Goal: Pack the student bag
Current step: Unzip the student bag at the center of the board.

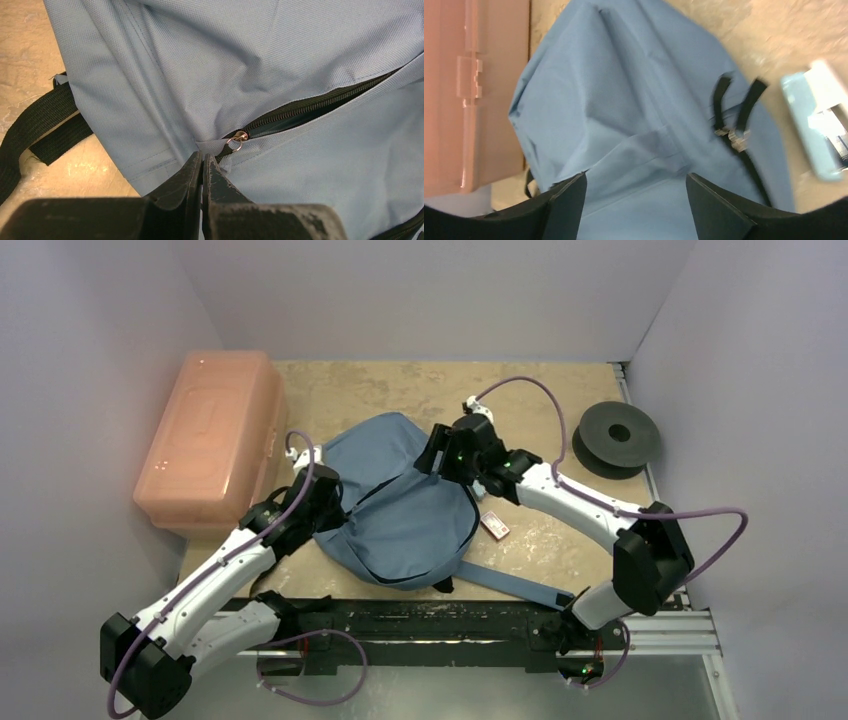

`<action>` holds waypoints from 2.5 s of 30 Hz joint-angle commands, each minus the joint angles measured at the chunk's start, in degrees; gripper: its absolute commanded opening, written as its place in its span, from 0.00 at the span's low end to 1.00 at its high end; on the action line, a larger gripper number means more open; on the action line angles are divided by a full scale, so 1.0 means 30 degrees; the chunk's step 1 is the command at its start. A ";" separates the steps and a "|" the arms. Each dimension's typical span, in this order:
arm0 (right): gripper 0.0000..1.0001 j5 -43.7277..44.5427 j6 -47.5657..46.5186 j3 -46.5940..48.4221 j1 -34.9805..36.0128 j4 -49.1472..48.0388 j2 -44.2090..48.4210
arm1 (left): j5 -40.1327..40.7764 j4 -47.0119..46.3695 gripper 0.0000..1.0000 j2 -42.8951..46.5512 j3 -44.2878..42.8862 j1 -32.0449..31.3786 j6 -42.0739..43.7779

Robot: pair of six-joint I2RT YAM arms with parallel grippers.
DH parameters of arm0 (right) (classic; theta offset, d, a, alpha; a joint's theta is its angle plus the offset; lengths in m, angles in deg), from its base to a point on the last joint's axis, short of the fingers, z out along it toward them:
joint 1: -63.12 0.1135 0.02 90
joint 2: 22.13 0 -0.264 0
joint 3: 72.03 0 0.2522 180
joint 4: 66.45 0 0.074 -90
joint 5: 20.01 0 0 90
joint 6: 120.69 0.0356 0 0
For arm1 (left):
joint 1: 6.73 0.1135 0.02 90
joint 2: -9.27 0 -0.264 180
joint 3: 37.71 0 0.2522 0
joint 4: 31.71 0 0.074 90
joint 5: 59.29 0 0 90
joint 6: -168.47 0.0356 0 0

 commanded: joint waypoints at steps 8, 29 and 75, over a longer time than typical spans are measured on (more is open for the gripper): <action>0.76 0.4163 0.8575 0.3865 0.3462 0.3828 -0.3424 | -0.1612 -0.0188 0.00 0.0313 0.0786 0.0094 0.0867; 0.00 0.1528 0.4128 -0.2728 0.3565 -0.5936 -0.1581 | -0.3098 -0.0236 0.21 0.1401 0.0892 0.0095 0.2590; 0.26 -0.2500 -0.6540 -0.1829 0.2688 -0.5605 -0.0103 | -0.1100 0.3174 0.00 -1.1100 -1.3685 -0.1454 1.4494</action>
